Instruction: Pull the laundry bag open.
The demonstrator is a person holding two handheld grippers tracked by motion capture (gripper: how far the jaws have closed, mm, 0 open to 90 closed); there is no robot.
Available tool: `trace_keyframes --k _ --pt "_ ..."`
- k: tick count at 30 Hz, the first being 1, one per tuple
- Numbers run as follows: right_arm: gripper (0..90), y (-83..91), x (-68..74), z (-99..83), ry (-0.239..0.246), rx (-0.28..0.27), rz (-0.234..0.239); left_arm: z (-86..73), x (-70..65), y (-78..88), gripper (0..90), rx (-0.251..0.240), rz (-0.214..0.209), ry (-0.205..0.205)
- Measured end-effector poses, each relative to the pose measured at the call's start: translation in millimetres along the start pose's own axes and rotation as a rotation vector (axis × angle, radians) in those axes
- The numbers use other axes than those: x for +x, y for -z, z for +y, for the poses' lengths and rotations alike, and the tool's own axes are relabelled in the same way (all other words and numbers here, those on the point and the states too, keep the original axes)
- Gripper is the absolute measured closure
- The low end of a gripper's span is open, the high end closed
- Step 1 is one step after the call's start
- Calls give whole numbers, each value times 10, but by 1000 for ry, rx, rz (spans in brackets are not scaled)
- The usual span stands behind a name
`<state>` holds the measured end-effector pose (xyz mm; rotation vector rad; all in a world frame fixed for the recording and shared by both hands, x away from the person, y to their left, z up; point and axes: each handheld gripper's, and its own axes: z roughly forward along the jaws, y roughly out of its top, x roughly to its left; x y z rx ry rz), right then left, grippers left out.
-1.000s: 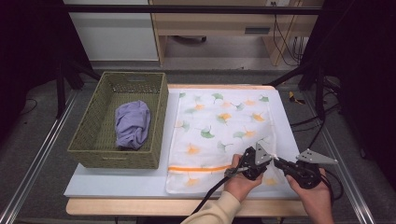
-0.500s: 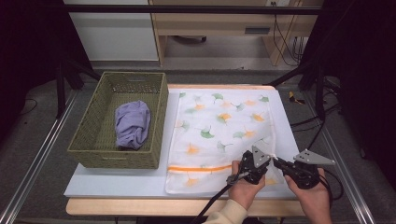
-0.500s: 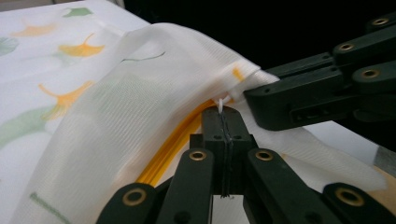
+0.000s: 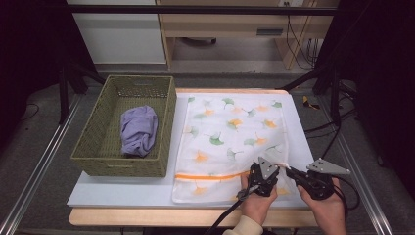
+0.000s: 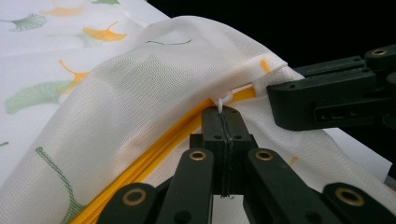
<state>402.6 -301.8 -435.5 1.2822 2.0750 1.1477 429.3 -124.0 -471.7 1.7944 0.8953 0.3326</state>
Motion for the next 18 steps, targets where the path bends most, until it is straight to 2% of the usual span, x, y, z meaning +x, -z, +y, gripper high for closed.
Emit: trace_keyframes --k 8,15,18 --pt "854 -16 32 -7 -11 -4 -20 -18 4 16 897 -10 0 34" --pt "850 -7 31 -17 -23 -3 -32 -6 -32 20 897 -9 17 25" --pt "855 -13 35 -10 -25 4 -31 5 -14 24 897 -3 18 33"
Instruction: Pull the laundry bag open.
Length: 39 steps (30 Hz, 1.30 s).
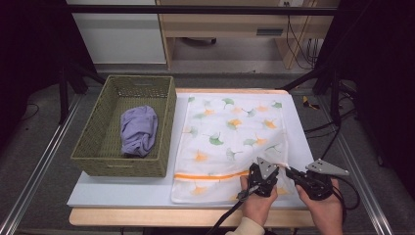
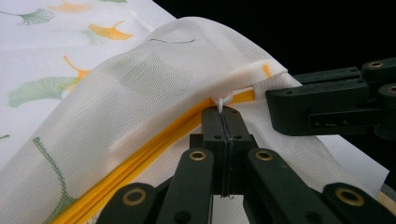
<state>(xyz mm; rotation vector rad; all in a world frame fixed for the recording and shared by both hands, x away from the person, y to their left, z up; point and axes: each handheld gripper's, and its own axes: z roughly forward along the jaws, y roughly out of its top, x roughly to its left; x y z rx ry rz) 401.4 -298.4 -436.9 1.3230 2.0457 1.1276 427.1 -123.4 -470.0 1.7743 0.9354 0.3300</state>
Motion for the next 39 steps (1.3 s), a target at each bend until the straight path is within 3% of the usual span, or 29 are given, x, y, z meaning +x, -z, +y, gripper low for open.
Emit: trace_keyframes --k 7,9,17,22,35,39 --pt "861 9 28 5 23 4 -22 -2 0 1 897 3 9 6" --pt "862 18 20 3 10 5 -19 -8 -8 14 898 6 24 -8" --pt "863 31 -15 1 -6 3 -29 -73 146 116 898 10 50 26" --pt "862 24 -22 -10 -1 6 -28 -92 164 138 897 9 47 33" --pt "862 36 -61 -14 -10 3 -39 -109 184 176 897 9 51 35" --pt "862 31 -67 -14 -12 4 -38 -104 161 198 897 8 63 11"
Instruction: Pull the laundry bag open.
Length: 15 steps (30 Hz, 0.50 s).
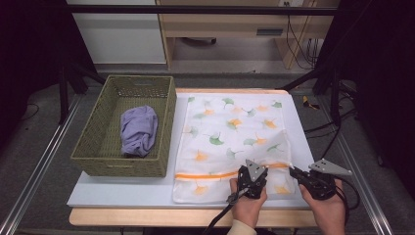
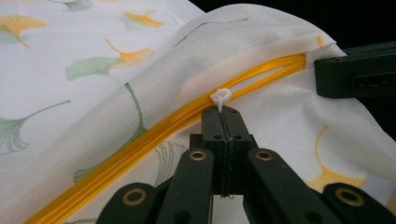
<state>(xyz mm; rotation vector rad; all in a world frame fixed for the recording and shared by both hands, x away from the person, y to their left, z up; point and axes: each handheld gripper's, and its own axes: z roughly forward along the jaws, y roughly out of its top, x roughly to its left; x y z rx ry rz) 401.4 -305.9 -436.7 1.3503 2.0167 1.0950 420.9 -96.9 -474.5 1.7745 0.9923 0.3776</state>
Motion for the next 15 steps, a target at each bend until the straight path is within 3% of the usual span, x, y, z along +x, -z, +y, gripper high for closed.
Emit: trace_keyframes --k 3,10,15 --pt "862 -3 10 3 6 -6 -7 4 -15 23 897 -1 7 -21" --pt "862 12 -3 -4 0 -7 -13 -4 39 34 897 -1 13 8" --pt "862 1 -12 -4 1 -5 -13 -10 49 51 897 1 12 1"
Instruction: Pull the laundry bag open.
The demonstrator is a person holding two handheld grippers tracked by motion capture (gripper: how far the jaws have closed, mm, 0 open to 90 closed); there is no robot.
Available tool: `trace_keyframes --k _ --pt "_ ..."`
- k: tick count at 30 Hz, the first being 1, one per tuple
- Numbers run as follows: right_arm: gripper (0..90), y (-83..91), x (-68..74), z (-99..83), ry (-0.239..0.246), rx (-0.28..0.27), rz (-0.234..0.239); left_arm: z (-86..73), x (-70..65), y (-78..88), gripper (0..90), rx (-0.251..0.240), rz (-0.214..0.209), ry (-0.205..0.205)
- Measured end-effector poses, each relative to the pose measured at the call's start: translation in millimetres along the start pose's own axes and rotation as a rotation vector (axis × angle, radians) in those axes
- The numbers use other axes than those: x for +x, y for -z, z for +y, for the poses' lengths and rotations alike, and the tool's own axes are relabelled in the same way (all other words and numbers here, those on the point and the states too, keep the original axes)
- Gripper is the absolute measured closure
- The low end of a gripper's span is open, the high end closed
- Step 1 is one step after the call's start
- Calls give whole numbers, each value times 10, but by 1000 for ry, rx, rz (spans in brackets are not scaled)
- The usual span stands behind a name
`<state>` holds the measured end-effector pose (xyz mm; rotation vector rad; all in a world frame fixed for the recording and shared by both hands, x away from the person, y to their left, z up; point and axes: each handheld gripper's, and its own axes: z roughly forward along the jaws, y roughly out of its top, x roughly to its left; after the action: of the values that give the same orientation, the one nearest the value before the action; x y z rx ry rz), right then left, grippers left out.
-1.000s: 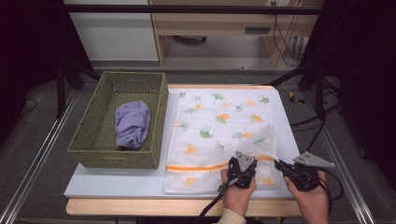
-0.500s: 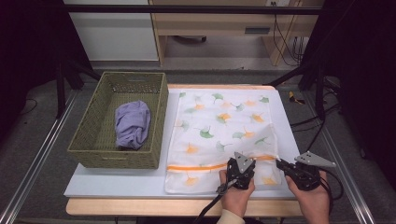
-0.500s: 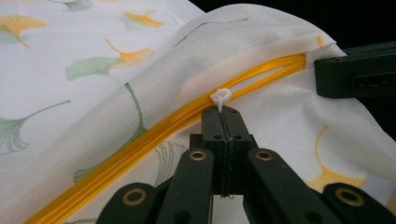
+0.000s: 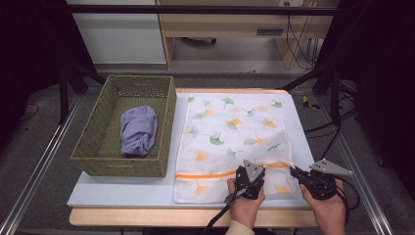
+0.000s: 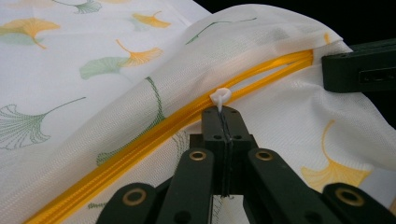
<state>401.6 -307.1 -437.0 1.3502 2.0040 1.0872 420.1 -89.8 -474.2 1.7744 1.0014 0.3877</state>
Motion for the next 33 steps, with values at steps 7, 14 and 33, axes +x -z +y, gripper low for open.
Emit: trace_keyframes --k 7,14,33 --pt "863 -13 10 1 4 3 -5 -31 70 34 897 -1 11 10" --pt "862 -21 5 -5 14 2 -11 -25 101 77 897 -4 16 6" --pt "862 -13 -32 -17 -2 -2 -18 10 178 139 897 -3 33 12"
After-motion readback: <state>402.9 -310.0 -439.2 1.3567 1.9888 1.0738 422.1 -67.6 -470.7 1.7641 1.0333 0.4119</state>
